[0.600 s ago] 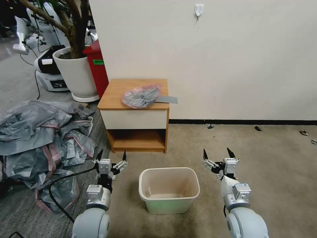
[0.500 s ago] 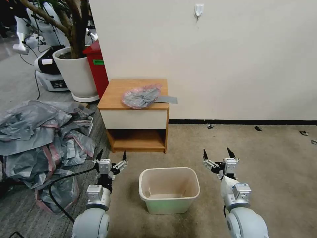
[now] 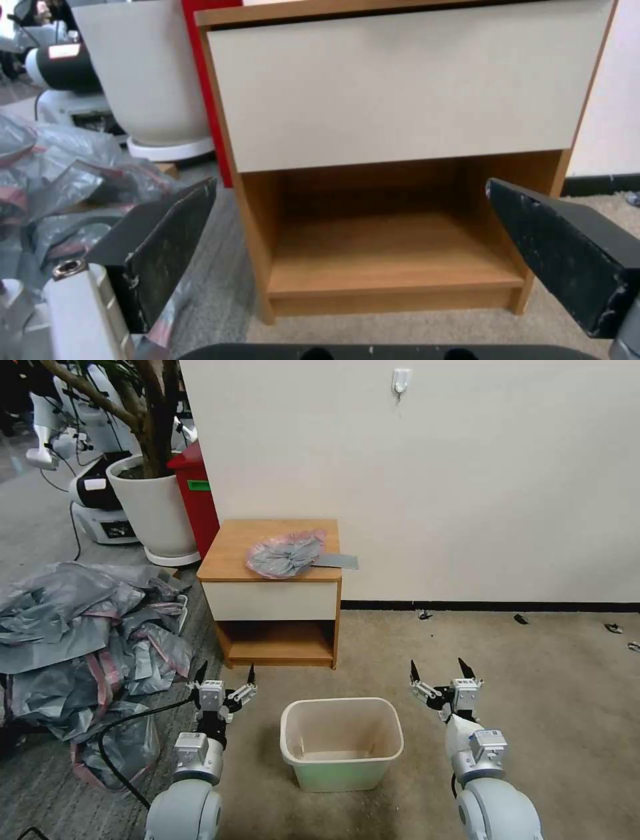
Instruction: Pick up the garbage bag from the table and place it over the trash can.
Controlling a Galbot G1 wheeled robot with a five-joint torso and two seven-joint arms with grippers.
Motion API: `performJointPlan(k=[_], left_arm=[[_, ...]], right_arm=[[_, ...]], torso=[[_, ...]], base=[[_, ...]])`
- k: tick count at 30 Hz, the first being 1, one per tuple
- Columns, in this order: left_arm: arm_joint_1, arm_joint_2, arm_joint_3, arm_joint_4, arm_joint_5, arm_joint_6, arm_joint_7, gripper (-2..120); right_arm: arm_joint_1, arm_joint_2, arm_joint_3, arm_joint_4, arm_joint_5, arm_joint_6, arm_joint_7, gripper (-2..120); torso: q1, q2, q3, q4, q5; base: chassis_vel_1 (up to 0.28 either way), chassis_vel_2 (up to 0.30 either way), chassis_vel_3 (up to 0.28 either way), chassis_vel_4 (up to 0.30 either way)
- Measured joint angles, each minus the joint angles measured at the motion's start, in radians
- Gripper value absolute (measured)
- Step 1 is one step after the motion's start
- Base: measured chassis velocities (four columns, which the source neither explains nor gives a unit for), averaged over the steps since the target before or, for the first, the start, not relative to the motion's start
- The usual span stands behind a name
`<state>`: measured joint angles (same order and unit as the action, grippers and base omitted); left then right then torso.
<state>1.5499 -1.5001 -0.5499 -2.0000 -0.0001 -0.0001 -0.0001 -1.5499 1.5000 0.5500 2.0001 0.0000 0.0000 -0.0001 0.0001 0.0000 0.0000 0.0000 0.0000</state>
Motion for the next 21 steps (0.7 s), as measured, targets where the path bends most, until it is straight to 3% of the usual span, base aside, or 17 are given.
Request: performJointPlan(k=[11,15,21], left_arm=[[0.008,0.001,-0.005,-0.015,-0.006,0.009,0.000,100],[0.060,0.009,-0.039,-0.107,-0.053,0.074,-0.009,100],[0.171,0.027,-0.114,-0.305,-0.153,0.217,-0.032,100]], right_arm=[[0.000,0.000,0.000,0.000,0.000,0.000,0.000,100],[-0.003,0.002,0.002,0.008,0.000,-0.005,-0.001,100],[-0.058,0.052,0.039,0.173,0.007,-0.094,-0.046,100]], torso=[[0.000,0.000,0.000,-0.0002,-0.0002],[0.000,0.000,0.000,-0.0001,0.0002],[0.000,0.000,0.000,0.0000,-0.0001]], base=[[0.000,0.000,0.000,0.000],[0.000,0.000,0.000,0.000],[0.000,0.000,0.000,0.000]])
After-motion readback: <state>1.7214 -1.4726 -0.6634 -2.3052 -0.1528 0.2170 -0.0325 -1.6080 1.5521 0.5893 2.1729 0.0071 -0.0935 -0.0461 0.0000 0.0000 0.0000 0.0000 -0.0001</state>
